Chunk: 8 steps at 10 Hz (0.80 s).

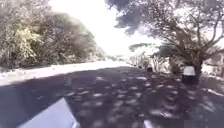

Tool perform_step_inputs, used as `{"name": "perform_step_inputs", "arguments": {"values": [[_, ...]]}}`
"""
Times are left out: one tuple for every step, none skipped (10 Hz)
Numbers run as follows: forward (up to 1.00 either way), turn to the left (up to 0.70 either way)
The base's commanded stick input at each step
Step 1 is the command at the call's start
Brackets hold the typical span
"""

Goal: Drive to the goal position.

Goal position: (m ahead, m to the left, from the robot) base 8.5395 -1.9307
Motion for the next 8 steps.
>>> {"name": "perform_step_inputs", "arguments": {"values": [[0.50,-0.50],[0.50,-0.50],[0.50,-0.50],[0.50,-0.50],[0.50,-0.50],[0.50,-0.50],[0.50,-0.46],[0.50,0.00]]}}
